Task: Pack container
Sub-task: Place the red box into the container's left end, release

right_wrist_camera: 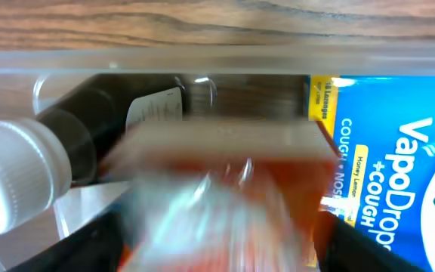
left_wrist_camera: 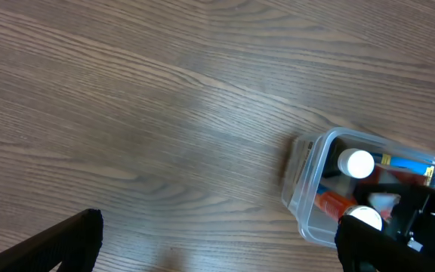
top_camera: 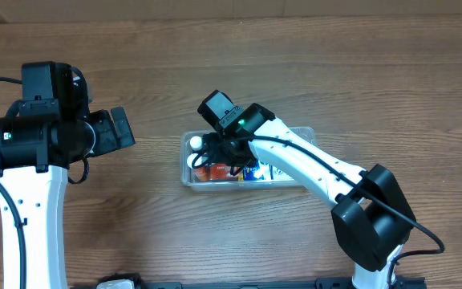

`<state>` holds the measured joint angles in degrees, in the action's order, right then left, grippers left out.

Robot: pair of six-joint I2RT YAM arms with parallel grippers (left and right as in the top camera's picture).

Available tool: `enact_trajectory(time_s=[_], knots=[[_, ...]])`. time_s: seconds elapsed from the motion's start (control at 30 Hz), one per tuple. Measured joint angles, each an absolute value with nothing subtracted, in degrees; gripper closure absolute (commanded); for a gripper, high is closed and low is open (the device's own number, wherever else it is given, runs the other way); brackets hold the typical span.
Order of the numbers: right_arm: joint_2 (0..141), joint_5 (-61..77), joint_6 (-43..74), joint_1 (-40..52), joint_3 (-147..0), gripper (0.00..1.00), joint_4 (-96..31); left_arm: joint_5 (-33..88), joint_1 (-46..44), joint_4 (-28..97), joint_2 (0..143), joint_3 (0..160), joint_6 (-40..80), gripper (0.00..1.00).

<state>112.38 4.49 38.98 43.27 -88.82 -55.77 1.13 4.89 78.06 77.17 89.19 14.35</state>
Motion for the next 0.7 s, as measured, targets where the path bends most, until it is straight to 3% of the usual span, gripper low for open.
enact_trajectory(time_s=[0.13, 0.17, 0.23, 0.37, 0.43, 0.57, 0.7], knots=[[112.4, 4.5, 39.0, 43.3, -88.8, 0.11, -55.7, 1.1, 4.9, 78.0, 77.2, 89.2, 14.3, 0.00], [112.4, 4.5, 39.0, 43.3, -88.8, 0.15, -55.7, 1.1, 4.9, 78.0, 77.2, 89.2, 14.3, 0.00], [112.4, 4.5, 39.1, 43.3, -88.8, 0.32, -55.7, 1.1, 4.9, 78.0, 77.2, 89.2, 14.3, 0.00], [112.4, 4.1, 38.1, 43.0, -88.8, 0.34, -56.7, 1.1, 4.9, 78.1, 77.2, 89.2, 14.3, 0.00], [110.8, 0.2, 37.7, 40.9, -88.8, 0.27, -60.7, 1.1, 4.9, 78.2, 77.2, 89.2, 14.3, 0.00], [96.8, -8.2, 34.6, 28.6, -91.4, 0.00, -65.4, 1.1, 4.9, 78.1, 77.2, 89.2, 14.3, 0.00], [90.6, -10.6, 24.0, 11.0, -92.8, 0.00, -66.2, 1.1, 4.9, 76.1, 77.2, 89.2, 14.3, 0.00]])
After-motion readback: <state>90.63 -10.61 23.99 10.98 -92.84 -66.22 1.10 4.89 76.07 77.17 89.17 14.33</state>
